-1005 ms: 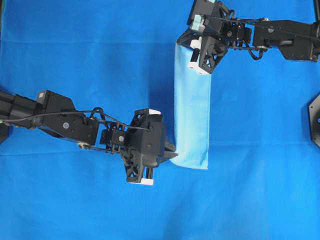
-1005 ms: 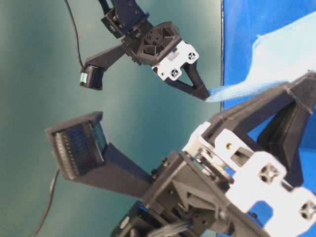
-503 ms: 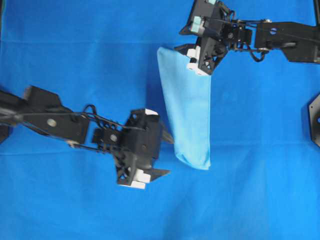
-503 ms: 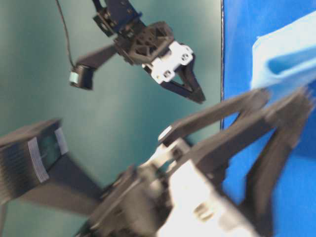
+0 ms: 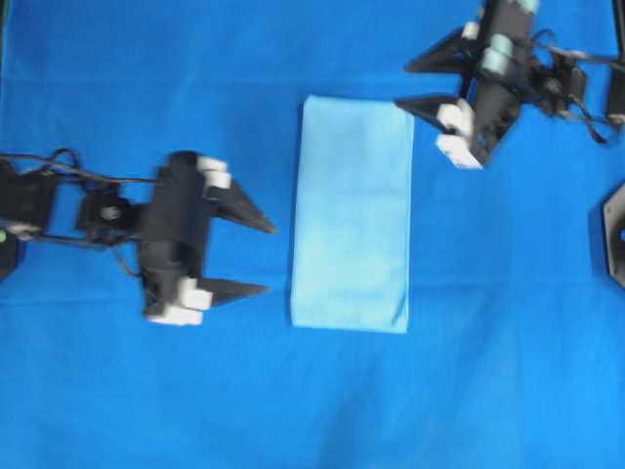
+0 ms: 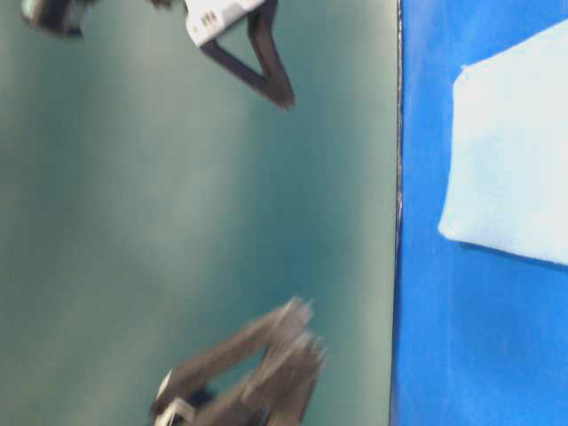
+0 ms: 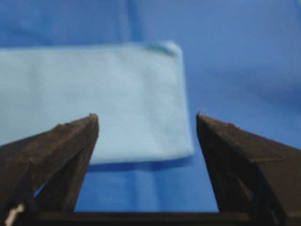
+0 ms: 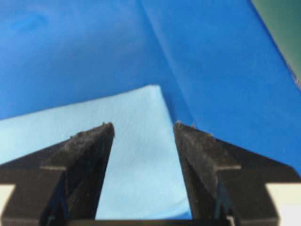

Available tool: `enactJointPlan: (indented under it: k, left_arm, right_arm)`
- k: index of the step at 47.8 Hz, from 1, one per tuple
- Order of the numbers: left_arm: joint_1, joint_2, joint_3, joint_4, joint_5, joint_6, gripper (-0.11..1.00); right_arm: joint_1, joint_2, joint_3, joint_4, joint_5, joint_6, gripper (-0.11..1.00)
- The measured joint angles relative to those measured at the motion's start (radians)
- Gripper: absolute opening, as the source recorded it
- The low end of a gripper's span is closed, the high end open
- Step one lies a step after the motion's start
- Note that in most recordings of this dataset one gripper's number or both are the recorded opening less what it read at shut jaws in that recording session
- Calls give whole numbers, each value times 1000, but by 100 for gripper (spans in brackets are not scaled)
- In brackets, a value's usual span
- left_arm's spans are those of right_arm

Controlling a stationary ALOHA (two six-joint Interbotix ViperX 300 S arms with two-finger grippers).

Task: Fold the light blue towel.
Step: 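Open both grippers and retract them outward from the towel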

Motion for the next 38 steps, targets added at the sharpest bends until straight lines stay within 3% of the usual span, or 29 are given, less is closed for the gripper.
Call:
enactJointPlan:
  k: [8, 18, 38]
  left_arm:
    - [61, -140, 144, 0, -127, -3, 79]
    - [130, -244, 290, 0, -229, -21, 79]
    - [149, -239, 305, 0, -242, -20, 79]
  right_arm:
    - [11, -133, 120, 32, -64, 0, 58]
    - [12, -201, 247, 81, -166, 2, 58]
    - [18, -202, 264, 100, -178, 2, 58]
